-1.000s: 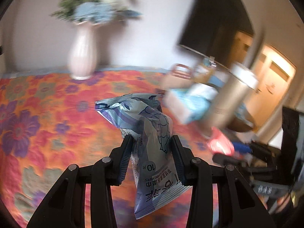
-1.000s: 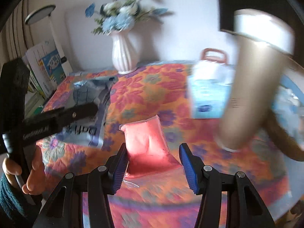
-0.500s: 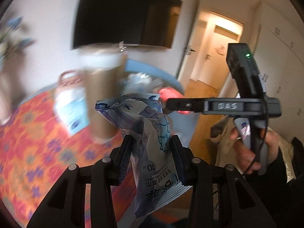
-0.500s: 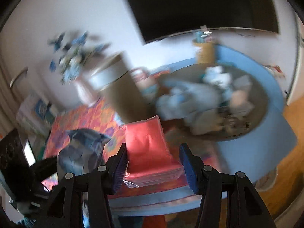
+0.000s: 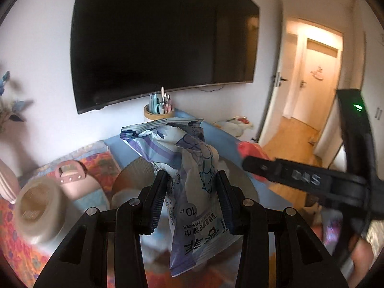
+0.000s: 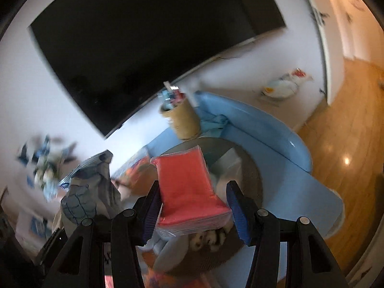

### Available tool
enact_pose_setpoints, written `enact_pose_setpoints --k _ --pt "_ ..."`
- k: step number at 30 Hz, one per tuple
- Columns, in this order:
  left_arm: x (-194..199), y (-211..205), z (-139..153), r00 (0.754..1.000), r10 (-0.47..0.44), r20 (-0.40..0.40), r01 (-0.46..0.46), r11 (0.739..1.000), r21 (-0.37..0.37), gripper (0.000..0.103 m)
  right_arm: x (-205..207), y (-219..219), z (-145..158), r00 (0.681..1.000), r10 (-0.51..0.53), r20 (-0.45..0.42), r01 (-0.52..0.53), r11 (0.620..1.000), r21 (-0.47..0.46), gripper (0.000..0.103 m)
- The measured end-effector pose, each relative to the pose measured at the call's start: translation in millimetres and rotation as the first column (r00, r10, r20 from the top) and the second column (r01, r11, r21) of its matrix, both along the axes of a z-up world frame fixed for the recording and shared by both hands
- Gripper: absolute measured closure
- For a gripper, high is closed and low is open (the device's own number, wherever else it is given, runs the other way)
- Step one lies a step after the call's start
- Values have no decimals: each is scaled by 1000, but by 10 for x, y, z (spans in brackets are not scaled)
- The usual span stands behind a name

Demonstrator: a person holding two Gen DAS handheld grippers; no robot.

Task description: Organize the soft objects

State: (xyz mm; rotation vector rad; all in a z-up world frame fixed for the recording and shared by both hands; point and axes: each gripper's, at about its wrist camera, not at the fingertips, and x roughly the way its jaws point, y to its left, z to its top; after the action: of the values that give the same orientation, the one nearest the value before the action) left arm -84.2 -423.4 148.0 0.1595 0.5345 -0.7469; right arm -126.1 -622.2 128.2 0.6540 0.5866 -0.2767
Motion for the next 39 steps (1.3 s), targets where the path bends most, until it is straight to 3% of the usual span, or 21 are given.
enact_pose_setpoints --k 3,7,9,10,11,12,17,25,27,32,35,39 --pt "179 -158 -74 997 68 31 -70 996 56 64 109 -155 -65 1000 -15 -8 15 999 49 50" --pt "393 -351 -204 993 111 32 -114 987 111 59 178 -300 -181 1000 -20 -18 21 994 108 38" --pt "400 -403 -213 993 106 46 -110 986 121 39 223 -322 -217 999 -9 -40 13 995 103 32" --pt "356 -394 -202 993 98 60 -104 987 120 18 227 -335 -238 999 -3 -42 8 994 108 32" --pt "306 -380 -181 993 94 74 -102 989 106 7 216 -343 -245 999 -1 -41 5 994 113 32" --pt "246 -355 -157 992 91 87 -98 991 86 5 191 -347 -242 999 -1 -36 5 993 115 32" --pt "-45 -419 -52 982 48 184 -68 992 104 5 8 -353 -247 1000 -10 -16 12 992 128 30" --pt "-653 -143 -15 971 -48 235 15 990 139 5 -474 -205 -113 999 -35 40 30 992 122 27" --pt "-822 45 -12 973 -79 215 51 989 136 5 -605 -82 -84 999 -23 45 18 994 105 20" --pt "-1193 657 63 974 -154 168 135 984 118 5 -746 397 32 997 71 -10 -72 997 -42 19" --pt "-1276 1108 147 979 -122 164 107 990 97 5 -745 846 126 984 171 -51 -176 976 -132 19" --pt "-1161 1877 225 991 4 132 -13 998 66 4 -708 1535 273 938 338 -77 -346 909 -232 18"
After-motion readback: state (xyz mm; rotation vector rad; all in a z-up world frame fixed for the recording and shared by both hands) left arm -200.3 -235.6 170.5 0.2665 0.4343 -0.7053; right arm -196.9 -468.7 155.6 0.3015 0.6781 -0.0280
